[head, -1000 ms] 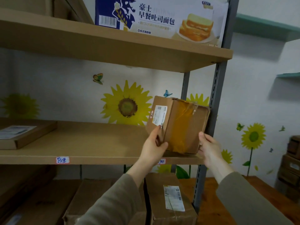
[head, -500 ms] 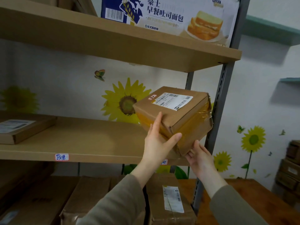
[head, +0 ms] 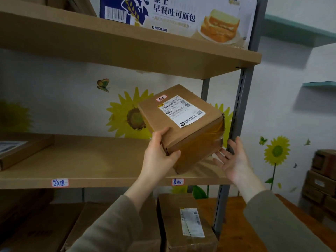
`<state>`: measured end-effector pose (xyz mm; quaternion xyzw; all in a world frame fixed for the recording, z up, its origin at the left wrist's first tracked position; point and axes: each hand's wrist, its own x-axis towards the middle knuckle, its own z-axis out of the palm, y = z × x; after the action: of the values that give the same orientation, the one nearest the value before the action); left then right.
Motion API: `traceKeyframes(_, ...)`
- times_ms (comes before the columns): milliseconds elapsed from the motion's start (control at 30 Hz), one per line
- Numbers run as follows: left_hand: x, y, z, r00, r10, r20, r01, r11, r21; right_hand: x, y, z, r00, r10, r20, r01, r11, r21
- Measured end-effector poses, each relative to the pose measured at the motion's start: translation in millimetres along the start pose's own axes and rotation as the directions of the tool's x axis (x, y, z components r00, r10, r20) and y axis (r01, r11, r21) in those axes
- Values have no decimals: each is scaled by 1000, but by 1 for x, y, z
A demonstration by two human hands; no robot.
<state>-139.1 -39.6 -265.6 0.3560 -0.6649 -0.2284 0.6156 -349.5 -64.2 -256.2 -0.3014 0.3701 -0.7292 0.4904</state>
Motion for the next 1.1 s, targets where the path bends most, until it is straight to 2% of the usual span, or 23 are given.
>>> traceKeyframes(200,1,2,-9,995,62,78,-68,994,80,-1,1,3,999,39,31,-33,985,-168)
traceKeyframes(500,5,2,-9,994,55,90,-61,996,68,0,6,2,1000,9,-15,-12,978,-206)
traceKeyframes(733,30,5,2,976,-71,207,95,990,-107,0,4,-8,991,-70,-116,6,878,-479)
traceKeyframes(867,42,2,14,969,-104,224,126,989,-84,1,2,-19,998,-15,61,39,910,-412)
traceKeyframes(933,45,1,18,970,-108,219,122,991,-54,2,2,-25,992,12,122,45,891,-451)
traceKeyframes(1100,49,-4,30,975,-103,197,104,995,5,7,8,-39,995,-76,59,96,822,-561)
